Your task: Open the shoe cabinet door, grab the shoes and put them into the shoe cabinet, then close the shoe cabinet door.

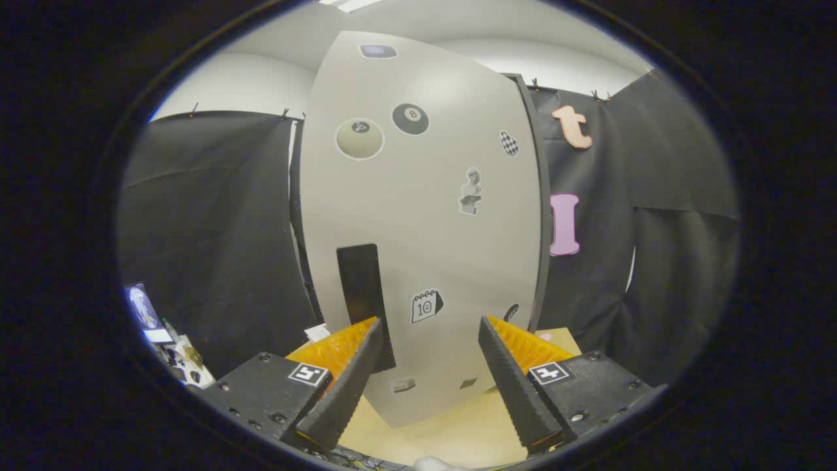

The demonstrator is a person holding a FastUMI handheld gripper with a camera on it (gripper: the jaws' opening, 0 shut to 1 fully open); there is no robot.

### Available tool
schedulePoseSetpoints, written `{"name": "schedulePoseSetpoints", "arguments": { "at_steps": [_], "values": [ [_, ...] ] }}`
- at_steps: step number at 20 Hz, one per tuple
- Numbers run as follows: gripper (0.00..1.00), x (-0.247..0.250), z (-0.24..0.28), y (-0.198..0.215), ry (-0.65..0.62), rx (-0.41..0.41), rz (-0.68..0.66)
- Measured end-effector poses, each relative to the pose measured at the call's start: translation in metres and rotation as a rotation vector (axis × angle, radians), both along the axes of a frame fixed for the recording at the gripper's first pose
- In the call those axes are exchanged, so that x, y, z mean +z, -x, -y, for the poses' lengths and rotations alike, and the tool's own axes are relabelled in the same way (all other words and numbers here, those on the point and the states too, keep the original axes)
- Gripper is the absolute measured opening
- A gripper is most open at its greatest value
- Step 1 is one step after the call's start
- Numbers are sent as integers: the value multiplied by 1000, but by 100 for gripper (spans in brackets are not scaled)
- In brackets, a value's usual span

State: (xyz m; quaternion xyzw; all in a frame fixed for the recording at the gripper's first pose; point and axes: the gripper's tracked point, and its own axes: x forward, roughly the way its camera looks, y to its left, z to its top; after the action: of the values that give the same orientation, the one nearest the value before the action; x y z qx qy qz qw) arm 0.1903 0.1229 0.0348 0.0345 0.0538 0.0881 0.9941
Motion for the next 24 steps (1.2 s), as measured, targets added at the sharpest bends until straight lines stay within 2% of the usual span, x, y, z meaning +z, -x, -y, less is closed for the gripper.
{"name": "schedulePoseSetpoints", "arguments": {
  "at_steps": [4,9,12,17,24],
  "values": [
    [97,-5,-14,2,24,-3,-3],
    [98,-2,2,15,17,-68,-3],
    [98,8,5,29,-5,-81,13],
    [98,22,28,76,21,-155,57],
    [98,7,53,131,-8,-252,61]
  ]
}}
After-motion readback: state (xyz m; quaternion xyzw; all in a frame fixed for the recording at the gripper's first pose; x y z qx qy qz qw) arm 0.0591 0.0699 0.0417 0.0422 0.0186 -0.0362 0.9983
